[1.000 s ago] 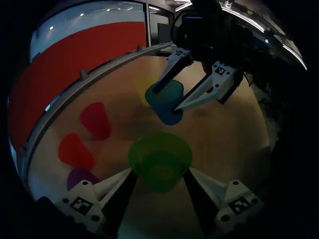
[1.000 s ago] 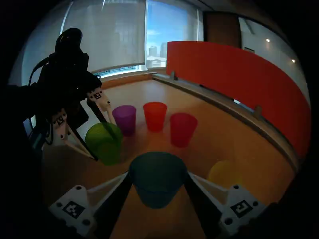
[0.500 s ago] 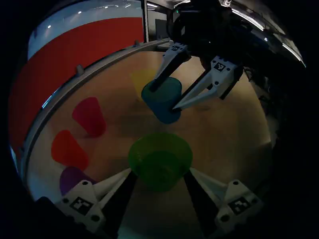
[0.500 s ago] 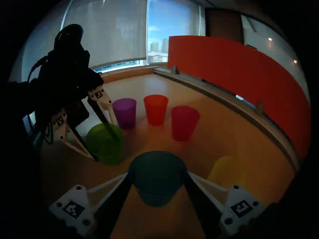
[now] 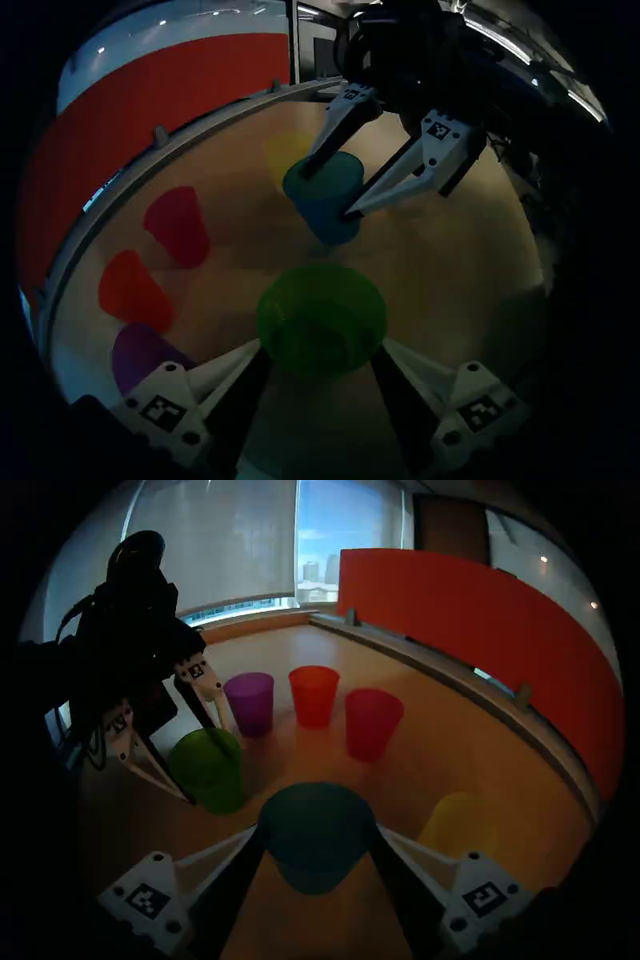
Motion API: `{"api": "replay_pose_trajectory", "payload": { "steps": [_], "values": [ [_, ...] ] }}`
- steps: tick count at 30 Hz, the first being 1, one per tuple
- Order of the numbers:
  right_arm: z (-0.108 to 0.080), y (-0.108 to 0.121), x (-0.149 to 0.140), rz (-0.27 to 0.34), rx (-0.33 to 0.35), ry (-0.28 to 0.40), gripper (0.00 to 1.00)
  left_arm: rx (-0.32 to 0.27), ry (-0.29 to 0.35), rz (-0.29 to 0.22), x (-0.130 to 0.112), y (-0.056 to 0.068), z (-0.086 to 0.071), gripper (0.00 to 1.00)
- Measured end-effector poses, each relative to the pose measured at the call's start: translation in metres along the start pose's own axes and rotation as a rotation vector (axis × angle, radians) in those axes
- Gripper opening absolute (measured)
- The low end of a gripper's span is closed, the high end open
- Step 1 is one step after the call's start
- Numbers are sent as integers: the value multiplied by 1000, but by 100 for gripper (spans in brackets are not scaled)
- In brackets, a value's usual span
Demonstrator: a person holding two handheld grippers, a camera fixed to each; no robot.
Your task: Pour water
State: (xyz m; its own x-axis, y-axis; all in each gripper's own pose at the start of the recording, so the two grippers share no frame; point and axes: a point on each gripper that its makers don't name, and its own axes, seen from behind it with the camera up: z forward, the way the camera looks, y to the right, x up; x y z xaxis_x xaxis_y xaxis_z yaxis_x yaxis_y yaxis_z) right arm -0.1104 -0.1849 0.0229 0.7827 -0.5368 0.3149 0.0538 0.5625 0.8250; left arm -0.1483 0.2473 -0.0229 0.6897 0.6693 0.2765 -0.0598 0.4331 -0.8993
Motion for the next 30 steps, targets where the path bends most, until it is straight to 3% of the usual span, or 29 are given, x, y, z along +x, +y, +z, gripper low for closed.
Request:
{"api": "replay_pose_trajectory", "payload": {
  "steps": [30],
  "values": [
    [1,1,-22,2,-21,-43,92,-2,-36,12,-17,5,-1,80]
  ]
}}
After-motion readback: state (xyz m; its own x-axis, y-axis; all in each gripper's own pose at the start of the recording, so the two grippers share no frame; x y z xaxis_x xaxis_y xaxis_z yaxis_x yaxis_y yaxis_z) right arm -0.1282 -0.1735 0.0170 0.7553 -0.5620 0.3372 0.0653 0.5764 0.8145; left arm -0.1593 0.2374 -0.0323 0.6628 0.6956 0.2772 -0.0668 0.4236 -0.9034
